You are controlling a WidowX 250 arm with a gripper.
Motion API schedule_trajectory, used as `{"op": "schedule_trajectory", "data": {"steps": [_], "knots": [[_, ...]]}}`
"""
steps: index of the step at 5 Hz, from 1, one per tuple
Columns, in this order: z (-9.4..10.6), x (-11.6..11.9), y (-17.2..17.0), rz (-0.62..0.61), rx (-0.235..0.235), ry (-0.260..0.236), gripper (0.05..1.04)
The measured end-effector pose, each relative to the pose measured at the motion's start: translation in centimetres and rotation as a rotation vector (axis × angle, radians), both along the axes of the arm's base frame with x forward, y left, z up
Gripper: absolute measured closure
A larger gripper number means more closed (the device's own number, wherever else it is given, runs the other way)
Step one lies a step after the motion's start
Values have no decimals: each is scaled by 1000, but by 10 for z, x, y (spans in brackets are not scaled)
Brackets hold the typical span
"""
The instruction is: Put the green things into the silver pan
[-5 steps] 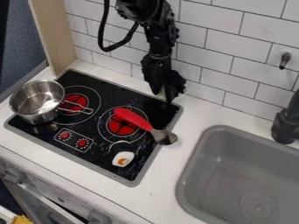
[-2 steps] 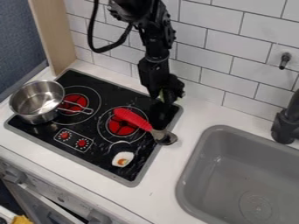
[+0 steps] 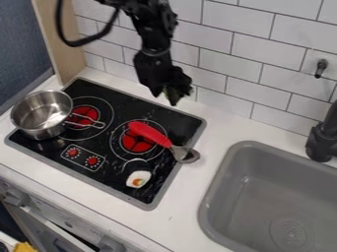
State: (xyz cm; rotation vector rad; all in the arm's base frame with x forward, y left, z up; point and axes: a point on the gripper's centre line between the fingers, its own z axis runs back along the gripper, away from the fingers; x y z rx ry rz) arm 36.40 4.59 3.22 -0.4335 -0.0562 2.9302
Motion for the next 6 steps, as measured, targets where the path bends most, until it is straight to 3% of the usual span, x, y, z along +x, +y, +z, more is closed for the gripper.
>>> {"op": "schedule_trajectory", "data": {"steps": [1,3,4,5,6], "knots": [[22,-24,34,64,28,-60,562],[34,-62,103,165,89,33,562],[31,-81,143,223,103,81,562],[17,-93,160,258,92,145,562],[-3,-101,177,300,77,150,562]]}}
